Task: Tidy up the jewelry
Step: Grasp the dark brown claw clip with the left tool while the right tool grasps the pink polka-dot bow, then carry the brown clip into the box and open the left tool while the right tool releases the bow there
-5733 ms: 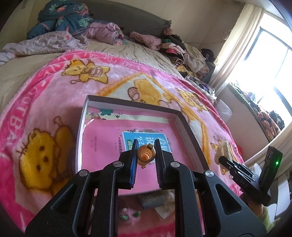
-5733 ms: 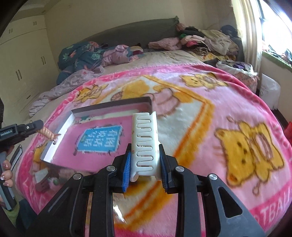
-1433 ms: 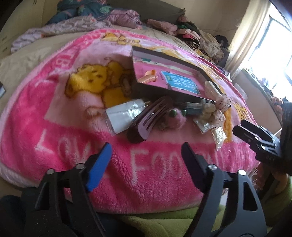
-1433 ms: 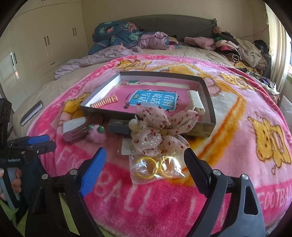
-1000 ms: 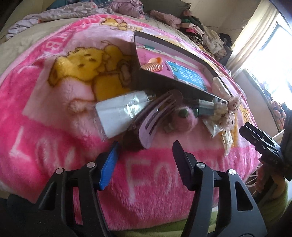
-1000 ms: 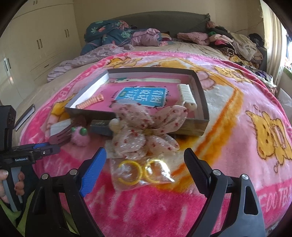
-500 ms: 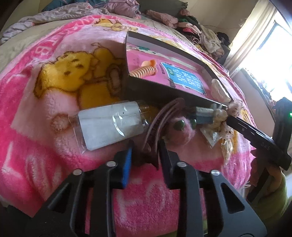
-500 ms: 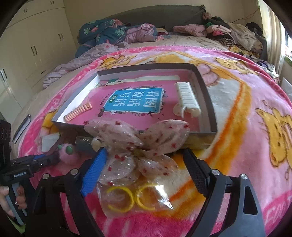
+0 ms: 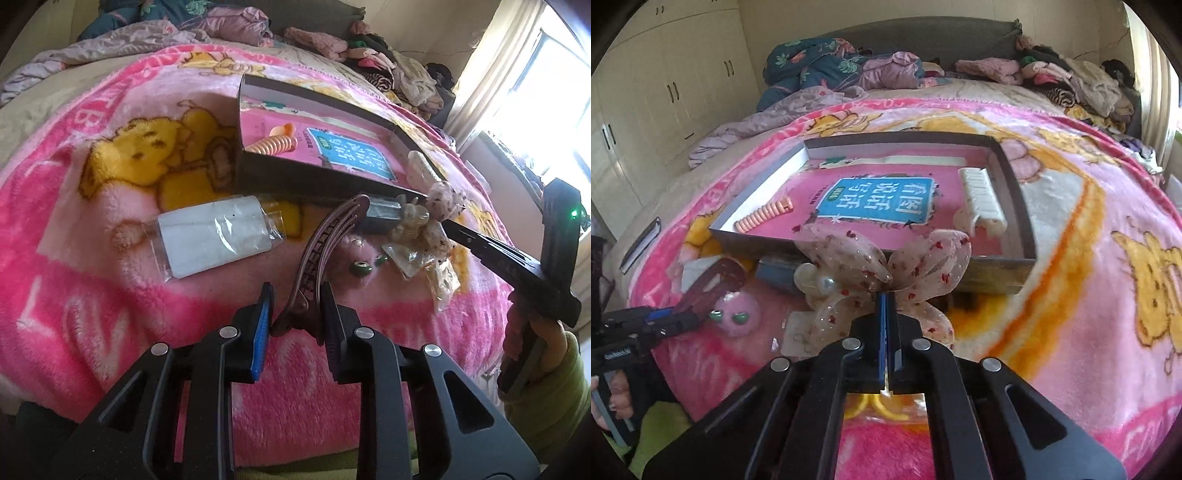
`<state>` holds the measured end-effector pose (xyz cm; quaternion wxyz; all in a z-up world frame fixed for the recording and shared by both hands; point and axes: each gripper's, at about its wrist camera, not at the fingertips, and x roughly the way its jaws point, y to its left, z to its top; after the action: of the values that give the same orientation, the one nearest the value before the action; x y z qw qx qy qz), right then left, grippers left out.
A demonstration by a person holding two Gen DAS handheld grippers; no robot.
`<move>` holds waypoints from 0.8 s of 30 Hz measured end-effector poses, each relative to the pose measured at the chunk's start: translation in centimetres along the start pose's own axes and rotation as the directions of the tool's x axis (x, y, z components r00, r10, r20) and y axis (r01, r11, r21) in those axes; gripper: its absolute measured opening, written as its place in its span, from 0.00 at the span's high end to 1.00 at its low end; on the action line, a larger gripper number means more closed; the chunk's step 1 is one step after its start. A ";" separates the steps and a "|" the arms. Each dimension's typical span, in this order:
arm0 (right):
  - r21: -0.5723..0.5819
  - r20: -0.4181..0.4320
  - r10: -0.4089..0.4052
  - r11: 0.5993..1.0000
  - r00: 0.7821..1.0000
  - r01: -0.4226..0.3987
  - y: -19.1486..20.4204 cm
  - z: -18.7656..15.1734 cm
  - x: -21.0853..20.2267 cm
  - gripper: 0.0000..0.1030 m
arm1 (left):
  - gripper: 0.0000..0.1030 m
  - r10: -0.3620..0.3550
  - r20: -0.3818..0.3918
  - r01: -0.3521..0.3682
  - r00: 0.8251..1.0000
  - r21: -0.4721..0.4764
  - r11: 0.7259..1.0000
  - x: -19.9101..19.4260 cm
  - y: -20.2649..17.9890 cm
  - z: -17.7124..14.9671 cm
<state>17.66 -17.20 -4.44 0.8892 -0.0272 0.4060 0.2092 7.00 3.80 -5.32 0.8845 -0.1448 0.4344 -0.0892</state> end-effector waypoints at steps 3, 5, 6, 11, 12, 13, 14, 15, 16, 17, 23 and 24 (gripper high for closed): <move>0.011 0.011 -0.014 1.000 1.000 0.013 -0.5 -0.2 -0.6 0.99 | 0.83 0.003 0.013 -0.003 1.000 0.005 1.000 -0.5 0.0 0.3; 0.019 0.021 -0.021 1.000 1.000 0.021 -0.8 -0.3 -1.2 0.99 | 0.83 0.001 0.022 -0.001 1.000 0.004 1.000 -0.8 -0.1 0.3; 0.022 0.027 -0.026 0.999 0.999 0.025 -1.0 -0.4 -1.5 0.99 | 0.83 -0.002 0.026 0.002 1.000 0.006 1.000 -1.0 -0.2 0.3; 0.043 0.051 -0.047 0.998 0.998 0.045 -2.0 -0.7 -2.8 0.99 | 0.83 -0.009 0.043 0.008 0.999 0.020 1.000 -1.7 -0.9 0.8; 0.050 0.057 -0.051 0.998 0.997 0.048 -2.3 -0.8 -3.1 0.99 | 0.83 -0.010 0.045 0.009 0.999 0.024 1.000 -1.7 -1.0 1.0; 0.054 0.061 -0.053 0.997 0.997 0.049 -2.4 -0.8 -3.3 0.99 | 0.83 -0.012 0.049 0.011 0.999 0.029 1.000 -1.9 -1.2 1.0; 0.058 0.068 -0.056 0.997 0.996 0.052 -2.6 -0.8 -3.6 0.99 | 0.83 -0.015 0.050 0.014 0.999 0.034 0.999 -2.0 -1.4 1.2; 0.062 0.071 -0.060 0.997 0.996 0.055 -2.8 -0.9 -3.7 0.99 | 0.83 -0.016 0.053 0.014 0.998 0.041 0.999 -2.1 -1.6 1.5; 0.068 0.071 -0.061 0.996 0.996 0.056 -3.0 -0.9 -3.8 0.99 | 0.83 -0.017 0.055 0.015 0.998 0.045 0.999 -2.1 -1.8 1.6; 0.075 0.070 -0.061 0.996 0.996 0.056 -3.3 -1.0 -3.9 0.99 | 0.83 -0.020 0.056 0.017 0.998 0.050 0.999 -2.1 -2.0 1.7; 0.132 0.037 -0.063 0.990 0.997 0.057 -4.9 -2.1 -3.5 0.90 | 0.83 -0.039 0.054 0.034 0.998 0.086 0.996 -1.8 -3.6 2.7; 0.147 0.032 -0.062 0.988 0.998 0.057 -5.3 -2.1 -3.3 0.78 | 0.83 -0.041 0.053 0.035 0.998 0.094 0.995 -1.8 -3.8 2.8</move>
<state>16.30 -23.62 -4.10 0.9018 0.0295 0.4030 0.1528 8.07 1.19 -1.08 0.9000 -0.1143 0.4025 -0.1220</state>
